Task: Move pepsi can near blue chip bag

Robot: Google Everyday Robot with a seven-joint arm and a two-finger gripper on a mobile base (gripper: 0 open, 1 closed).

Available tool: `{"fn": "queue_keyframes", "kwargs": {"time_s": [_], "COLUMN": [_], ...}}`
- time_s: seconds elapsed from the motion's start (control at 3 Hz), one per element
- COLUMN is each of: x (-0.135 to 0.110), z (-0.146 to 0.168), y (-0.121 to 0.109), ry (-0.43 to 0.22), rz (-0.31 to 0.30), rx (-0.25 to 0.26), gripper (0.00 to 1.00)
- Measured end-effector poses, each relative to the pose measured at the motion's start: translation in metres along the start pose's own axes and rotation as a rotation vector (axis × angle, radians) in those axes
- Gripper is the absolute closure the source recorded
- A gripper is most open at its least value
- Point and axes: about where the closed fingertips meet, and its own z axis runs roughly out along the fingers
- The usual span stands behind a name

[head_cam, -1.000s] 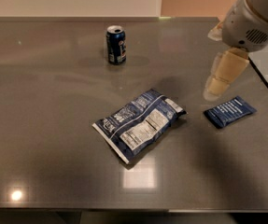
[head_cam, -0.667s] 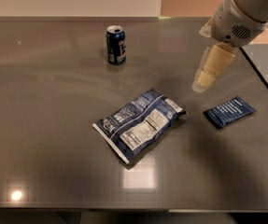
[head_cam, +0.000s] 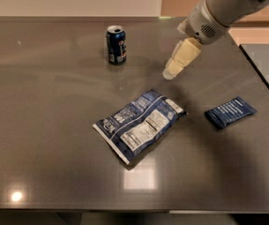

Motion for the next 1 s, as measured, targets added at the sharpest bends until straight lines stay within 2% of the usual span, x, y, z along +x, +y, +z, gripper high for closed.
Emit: {"fn": "queue_keyframes", "kwargs": {"time_s": [0.33, 1.0], "x": [-0.024, -0.066], "z": [0.031, 0.096], "y": [-0.015, -0.039], "ry": [-0.078, -0.166], "rz": [0.022, 0.087], "rx": [0.003, 0.071], "gripper": [0.00, 0.00]}}
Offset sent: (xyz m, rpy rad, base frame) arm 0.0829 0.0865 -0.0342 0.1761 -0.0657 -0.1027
